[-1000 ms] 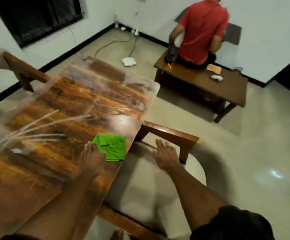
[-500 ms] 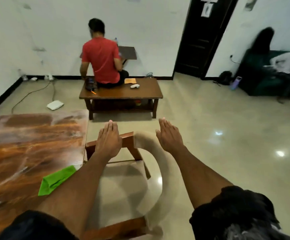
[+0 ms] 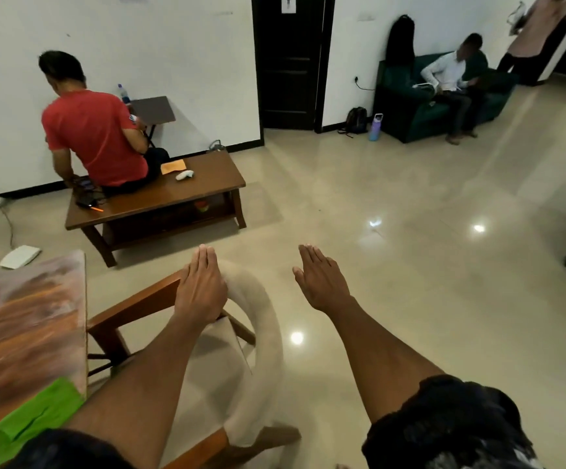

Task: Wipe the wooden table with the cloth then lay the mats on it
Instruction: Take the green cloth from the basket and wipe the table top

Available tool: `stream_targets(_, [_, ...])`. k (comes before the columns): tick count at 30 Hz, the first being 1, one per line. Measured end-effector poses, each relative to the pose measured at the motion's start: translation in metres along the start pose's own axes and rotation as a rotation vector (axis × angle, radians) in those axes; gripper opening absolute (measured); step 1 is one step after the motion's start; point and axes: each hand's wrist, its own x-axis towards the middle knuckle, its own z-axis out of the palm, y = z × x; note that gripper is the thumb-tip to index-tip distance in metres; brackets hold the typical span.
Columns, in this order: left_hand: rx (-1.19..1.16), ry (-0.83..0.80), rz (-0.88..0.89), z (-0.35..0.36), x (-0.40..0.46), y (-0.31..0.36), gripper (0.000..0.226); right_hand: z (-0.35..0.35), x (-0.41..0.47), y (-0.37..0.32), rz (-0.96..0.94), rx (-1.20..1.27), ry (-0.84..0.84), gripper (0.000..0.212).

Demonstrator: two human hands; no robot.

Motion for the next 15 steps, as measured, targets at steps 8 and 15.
stream_targets(8, [-0.015, -0.062, -0.047, 0.030, 0.032, 0.107, 0.073, -0.014, 0.002, 0.114, -0.001, 0.004, -0.018, 0.062])
stream_targets(15, [-0.006, -0.098, 0.002, 0.060, 0.051, 0.211, 0.073, -0.017, -0.011, 0.200, 0.013, -0.010, -0.066, 0.062])
